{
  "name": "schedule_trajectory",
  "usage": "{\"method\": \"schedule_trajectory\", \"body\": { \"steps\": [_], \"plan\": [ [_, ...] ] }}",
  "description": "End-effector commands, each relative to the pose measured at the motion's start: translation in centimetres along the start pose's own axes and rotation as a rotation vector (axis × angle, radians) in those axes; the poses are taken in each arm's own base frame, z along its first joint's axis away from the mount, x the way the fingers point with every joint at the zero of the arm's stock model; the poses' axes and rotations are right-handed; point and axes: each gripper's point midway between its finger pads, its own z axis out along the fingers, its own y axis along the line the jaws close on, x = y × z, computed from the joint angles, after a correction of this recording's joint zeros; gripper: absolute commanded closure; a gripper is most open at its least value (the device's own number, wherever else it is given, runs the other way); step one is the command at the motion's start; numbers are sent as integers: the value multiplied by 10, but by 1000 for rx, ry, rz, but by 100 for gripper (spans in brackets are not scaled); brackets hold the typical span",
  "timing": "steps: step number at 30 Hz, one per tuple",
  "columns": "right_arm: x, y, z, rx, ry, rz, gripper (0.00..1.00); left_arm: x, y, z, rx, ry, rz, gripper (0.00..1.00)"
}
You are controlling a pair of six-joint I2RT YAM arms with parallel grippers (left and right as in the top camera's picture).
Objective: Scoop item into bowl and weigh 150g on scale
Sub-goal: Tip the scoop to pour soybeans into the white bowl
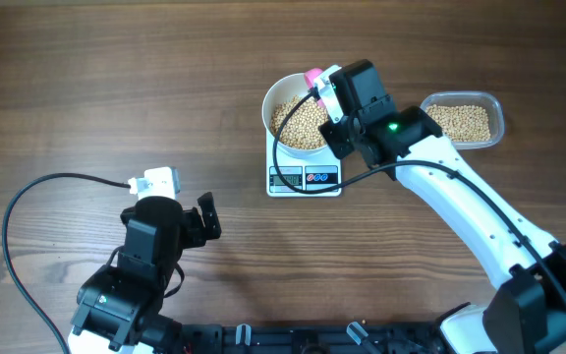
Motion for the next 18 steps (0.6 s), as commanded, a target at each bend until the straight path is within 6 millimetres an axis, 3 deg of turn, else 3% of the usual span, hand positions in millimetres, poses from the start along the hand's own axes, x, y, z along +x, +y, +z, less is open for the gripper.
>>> {"method": "schedule_trajectory", "body": {
  "steps": [1,6,13,18],
  "plan": [
    [9,13,17,-56,54,-23,96,0,4,1,-18,-3,8,0],
    [21,18,25,-70,107,-31,96,0,4,1,-18,-3,8,0],
    [21,38,24,-149,107,-46,96,0,4,1,-18,-3,8,0],
    [20,65,19,-238,97,-96,96,0,4,1,-18,-3,8,0]
  ]
}}
